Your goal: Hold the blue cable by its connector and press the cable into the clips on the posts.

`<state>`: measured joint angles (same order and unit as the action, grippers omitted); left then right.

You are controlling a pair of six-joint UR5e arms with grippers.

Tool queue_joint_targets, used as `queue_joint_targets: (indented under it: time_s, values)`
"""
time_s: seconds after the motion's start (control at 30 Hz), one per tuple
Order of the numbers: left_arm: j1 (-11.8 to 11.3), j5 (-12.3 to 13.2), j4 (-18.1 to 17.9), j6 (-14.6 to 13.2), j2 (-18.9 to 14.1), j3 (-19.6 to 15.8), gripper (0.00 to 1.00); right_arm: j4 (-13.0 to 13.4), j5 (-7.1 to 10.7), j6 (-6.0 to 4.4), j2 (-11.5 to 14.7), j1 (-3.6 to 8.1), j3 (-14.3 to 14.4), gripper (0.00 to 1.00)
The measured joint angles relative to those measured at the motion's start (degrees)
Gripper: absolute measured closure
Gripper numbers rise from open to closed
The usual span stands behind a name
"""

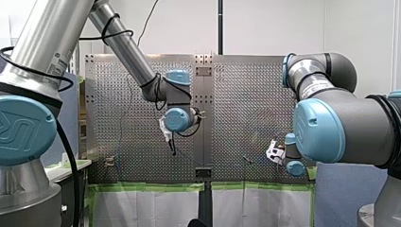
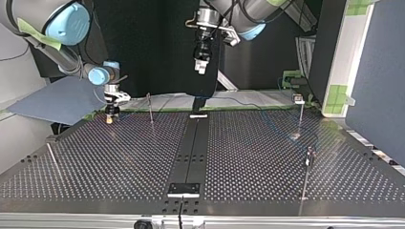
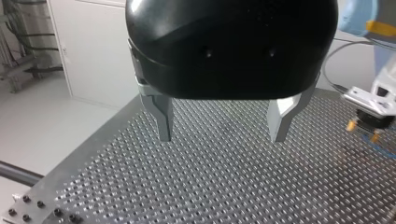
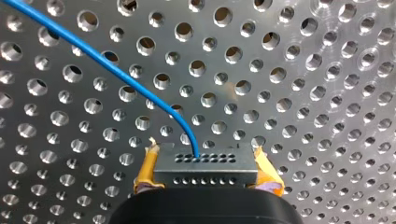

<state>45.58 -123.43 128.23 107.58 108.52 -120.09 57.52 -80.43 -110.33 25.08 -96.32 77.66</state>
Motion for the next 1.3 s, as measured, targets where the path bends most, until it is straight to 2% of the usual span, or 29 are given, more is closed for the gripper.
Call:
queue_joint_targets:
  time_s: [0.1,0.33,0.5,0.63,1.0,1.3]
  values:
    - [0.1,-0.6,-1.1,-0.1,0.0,-1.5,0.0,-0.2,0.31,0.41,0.2,0.17,0.0,1.0]
    - [0.0,-1.2,-4.5,-0.4,0.0,-5.2,0.0,-0.9,0.47,0.67,1.9,0.85,0.5,1.0]
    - [-0.2,-1.6,-5.2,-0.2,0.0,-8.2,0.0,-0.9,1.03,0.77,4.2,1.33,1.8,1.0]
    - [-0.4,-1.5,-4.8,0.6,0.0,-10.3,0.0,-0.5,1.4,0.83,5.4,1.23,2.7,1.0]
    - [-0.6,0.0,-4.8,1.0,0.0,-15.3,0.0,-0.4,2.6,0.11,5.7,0.5,3.0,1.0]
    - [-0.6,0.2,-5.1,0.9,0.0,-16.0,0.0,-0.4,2.63,0.02,5.6,0.48,3.0,1.0]
